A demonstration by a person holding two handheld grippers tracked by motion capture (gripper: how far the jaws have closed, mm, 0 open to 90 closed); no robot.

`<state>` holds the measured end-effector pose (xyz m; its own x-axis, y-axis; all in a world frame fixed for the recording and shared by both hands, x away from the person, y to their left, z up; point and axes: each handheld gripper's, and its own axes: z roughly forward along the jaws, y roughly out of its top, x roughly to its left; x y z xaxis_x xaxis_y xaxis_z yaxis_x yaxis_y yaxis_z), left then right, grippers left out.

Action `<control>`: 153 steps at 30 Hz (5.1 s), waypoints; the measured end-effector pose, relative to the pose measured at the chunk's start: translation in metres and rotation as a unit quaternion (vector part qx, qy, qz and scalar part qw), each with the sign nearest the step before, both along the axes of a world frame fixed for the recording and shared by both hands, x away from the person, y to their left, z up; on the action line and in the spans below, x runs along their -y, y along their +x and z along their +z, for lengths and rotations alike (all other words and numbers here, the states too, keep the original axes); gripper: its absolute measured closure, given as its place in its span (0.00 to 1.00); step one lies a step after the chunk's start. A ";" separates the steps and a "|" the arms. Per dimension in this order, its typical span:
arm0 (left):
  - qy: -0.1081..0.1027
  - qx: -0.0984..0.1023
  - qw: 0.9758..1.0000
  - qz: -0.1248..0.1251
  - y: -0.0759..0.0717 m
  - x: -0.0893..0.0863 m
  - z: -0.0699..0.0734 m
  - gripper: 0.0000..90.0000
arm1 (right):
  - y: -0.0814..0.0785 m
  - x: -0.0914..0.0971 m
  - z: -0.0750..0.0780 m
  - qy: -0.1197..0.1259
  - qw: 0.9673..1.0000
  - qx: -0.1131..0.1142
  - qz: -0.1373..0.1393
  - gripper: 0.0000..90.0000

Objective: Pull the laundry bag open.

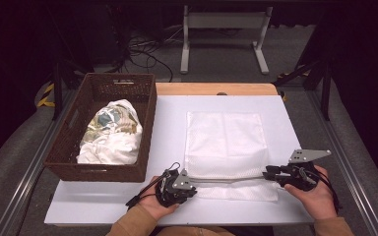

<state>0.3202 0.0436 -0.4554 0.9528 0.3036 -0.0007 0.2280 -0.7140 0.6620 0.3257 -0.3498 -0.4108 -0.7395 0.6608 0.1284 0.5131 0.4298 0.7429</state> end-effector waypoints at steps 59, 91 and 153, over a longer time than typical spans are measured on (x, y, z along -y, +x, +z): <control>-0.110 -0.055 0.992 0.032 0.006 -0.036 0.030 0.73 | 0.010 -0.083 -0.016 -0.037 0.991 0.027 0.124 0.47; -0.110 -0.054 0.992 0.035 0.006 -0.035 0.029 0.72 | 0.026 -0.108 -0.033 -0.077 0.986 0.030 0.147 0.67; -0.128 -0.043 0.990 0.053 0.009 -0.044 0.034 0.66 | 0.095 -0.096 0.039 -0.062 0.990 0.066 0.107 0.99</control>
